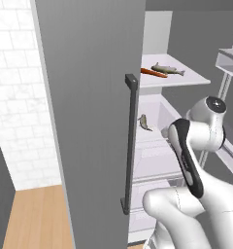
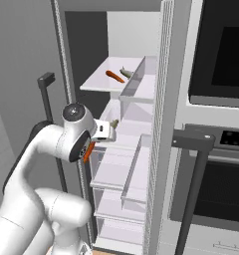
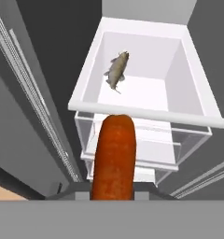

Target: Place one carrot and one fish in each tupperware on the nearby counter, to pack two identical lunches.

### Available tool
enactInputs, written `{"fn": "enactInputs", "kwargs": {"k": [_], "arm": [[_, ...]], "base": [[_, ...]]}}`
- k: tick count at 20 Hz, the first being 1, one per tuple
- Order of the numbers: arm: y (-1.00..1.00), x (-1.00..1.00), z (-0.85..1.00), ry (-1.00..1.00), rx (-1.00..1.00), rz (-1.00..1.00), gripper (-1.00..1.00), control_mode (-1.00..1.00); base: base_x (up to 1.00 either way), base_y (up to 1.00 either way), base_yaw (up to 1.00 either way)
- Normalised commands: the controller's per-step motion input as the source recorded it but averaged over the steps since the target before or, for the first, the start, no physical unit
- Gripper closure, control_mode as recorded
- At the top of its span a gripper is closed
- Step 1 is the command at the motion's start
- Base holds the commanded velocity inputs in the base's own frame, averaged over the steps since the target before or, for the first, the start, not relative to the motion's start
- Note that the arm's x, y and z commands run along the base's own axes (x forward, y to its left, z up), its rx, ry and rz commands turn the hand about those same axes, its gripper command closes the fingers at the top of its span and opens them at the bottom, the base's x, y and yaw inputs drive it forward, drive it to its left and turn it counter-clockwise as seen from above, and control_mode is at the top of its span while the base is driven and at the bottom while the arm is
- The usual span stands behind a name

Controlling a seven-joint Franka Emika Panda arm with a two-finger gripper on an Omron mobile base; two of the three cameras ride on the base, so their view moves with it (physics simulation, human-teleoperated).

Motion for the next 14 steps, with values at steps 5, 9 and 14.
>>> {"fn": "enactInputs", "kwargs": {"k": [5, 9, 14], "arm": [[0.18, -0.58, 0.53, -0.01, -0.06, 0.07, 1.00, -1.00], [0.02, -0.23, 0.00, -0.01, -0.02, 0.01, 1.00, 1.00], [0.00, 0.00, 0.00, 0.00, 0.00, 0.00, 1.00, 1.00]], "base": [[0.00, 0.00, 0.00], [-0.75, 0.00, 0.03], [-1.00, -0.17, 0.00]]}}
